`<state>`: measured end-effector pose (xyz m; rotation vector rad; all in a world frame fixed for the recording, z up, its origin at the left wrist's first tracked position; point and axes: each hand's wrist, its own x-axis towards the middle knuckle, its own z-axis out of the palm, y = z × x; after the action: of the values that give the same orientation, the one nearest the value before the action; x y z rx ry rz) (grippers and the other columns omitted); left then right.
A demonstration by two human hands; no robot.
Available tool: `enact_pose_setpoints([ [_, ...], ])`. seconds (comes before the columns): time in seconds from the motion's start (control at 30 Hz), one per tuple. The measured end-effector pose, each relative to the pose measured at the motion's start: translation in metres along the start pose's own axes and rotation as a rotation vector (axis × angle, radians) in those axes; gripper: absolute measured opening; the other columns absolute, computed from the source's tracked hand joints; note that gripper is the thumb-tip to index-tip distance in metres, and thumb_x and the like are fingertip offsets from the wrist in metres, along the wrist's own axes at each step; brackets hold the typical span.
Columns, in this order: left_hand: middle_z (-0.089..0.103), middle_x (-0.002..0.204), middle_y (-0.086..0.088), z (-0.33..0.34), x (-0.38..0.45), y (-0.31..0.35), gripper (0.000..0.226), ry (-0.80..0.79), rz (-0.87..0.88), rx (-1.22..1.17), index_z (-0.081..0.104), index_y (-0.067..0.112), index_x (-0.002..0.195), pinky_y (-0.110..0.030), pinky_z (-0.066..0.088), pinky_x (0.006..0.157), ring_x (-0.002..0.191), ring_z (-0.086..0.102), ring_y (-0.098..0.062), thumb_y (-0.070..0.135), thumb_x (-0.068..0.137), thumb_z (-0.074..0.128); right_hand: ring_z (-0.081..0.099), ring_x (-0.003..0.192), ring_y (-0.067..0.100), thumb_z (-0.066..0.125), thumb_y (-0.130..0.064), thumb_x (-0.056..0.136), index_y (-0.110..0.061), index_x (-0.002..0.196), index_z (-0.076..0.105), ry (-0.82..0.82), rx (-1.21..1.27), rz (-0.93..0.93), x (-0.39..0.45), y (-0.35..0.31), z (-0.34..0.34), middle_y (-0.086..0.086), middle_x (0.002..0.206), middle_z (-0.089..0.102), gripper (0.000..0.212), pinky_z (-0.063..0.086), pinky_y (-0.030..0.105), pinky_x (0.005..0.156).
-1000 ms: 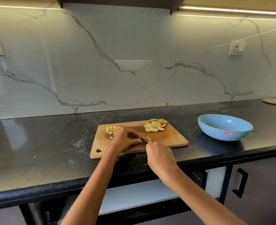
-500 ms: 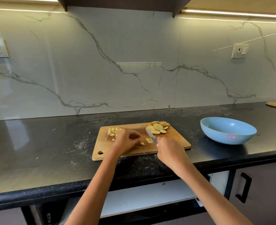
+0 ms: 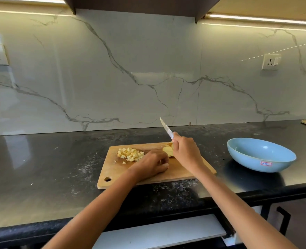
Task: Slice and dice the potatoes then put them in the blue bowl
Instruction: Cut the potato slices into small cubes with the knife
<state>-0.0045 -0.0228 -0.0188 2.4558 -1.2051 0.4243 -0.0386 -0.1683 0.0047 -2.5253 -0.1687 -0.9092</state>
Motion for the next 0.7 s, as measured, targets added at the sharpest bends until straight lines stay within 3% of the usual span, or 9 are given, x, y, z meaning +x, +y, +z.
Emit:
enact_pose_setpoints([
  [0.1,0.059,0.094,0.000,-0.006,-0.003,-0.024,0.014,0.006,-0.074,0.082,0.059,0.012,0.093,-0.012,0.038,0.070,0.078,0.049,-0.010,0.021,0.093,0.049,0.046,0.045,0.009,0.040,-0.009,0.099,-0.001,0.129,0.052,0.045,0.043,0.010,0.028,0.006,0.011,0.009,0.071,0.062,0.034,0.026,0.012,0.036],
  [0.17,0.061,0.104,-0.003,-0.007,-0.002,-0.040,0.018,0.041,-0.159,0.178,0.059,0.014,0.100,-0.025,0.043,0.086,0.089,0.052,-0.013,0.024,0.096,0.045,0.051,0.052,0.014,0.040,-0.009,0.099,-0.002,0.130,0.052,0.081,0.066,0.030,0.044,0.014,0.020,0.013,0.076,0.065,0.034,0.027,0.014,0.040],
  [0.23,0.062,0.113,-0.001,-0.008,0.001,-0.050,0.022,0.099,-0.241,0.240,0.059,0.017,0.108,-0.032,0.037,0.091,0.102,0.054,-0.016,0.021,0.098,0.040,0.055,0.057,0.017,0.040,-0.010,0.099,-0.002,0.130,0.051,0.110,0.080,0.048,0.053,0.022,0.030,0.015,0.079,0.067,0.034,0.031,0.015,0.041],
  [0.3,0.064,0.113,0.003,-0.008,0.003,-0.053,0.025,0.175,-0.244,0.235,0.061,0.019,0.110,-0.032,0.034,0.088,0.106,0.054,-0.017,0.017,0.099,0.039,0.060,0.062,0.021,0.042,-0.009,0.098,-0.002,0.131,0.050,0.119,0.089,0.056,0.056,0.028,0.041,0.017,0.085,0.069,0.034,0.041,0.018,0.046],
  [0.4,0.068,0.100,0.002,-0.008,0.005,-0.034,0.016,0.212,-0.087,0.039,0.067,0.014,0.102,-0.026,0.042,0.080,0.093,0.059,-0.014,0.016,0.092,0.054,0.063,0.066,0.025,0.042,-0.009,0.098,-0.001,0.130,0.052,0.134,0.128,0.048,0.056,0.032,0.048,0.019,0.086,0.069,0.034,0.048,0.027,0.053],
  [0.47,0.068,0.092,0.004,-0.006,0.007,-0.015,0.016,0.101,-0.012,-0.151,0.069,0.013,0.096,-0.013,0.043,0.071,0.083,0.058,-0.003,0.024,0.084,0.067,0.061,0.064,0.023,0.041,-0.010,0.099,-0.001,0.130,0.052,0.156,0.153,0.042,0.056,0.034,0.048,0.018,0.083,0.068,0.035,0.048,0.028,0.053],
  [0.57,0.059,0.081,0.014,-0.001,0.010,-0.002,0.010,-0.108,-0.036,-0.265,0.069,0.015,0.089,-0.002,0.036,0.064,0.071,0.051,0.012,0.022,0.081,0.070,0.061,0.066,0.022,0.040,-0.011,0.099,-0.003,0.131,0.052,0.162,0.155,0.037,0.054,0.037,0.046,0.017,0.087,0.068,0.035,0.053,0.033,0.056],
  [0.7,0.058,0.079,0.013,-0.005,0.008,-0.015,0.002,-0.101,-0.095,-0.261,0.066,0.015,0.084,-0.005,0.037,0.065,0.068,0.050,0.006,0.013,0.083,0.065,0.055,0.064,0.015,0.040,-0.012,0.099,-0.004,0.133,0.050,0.180,0.170,0.055,0.051,0.041,0.044,0.017,0.089,0.069,0.036,0.046,0.026,0.055],
])
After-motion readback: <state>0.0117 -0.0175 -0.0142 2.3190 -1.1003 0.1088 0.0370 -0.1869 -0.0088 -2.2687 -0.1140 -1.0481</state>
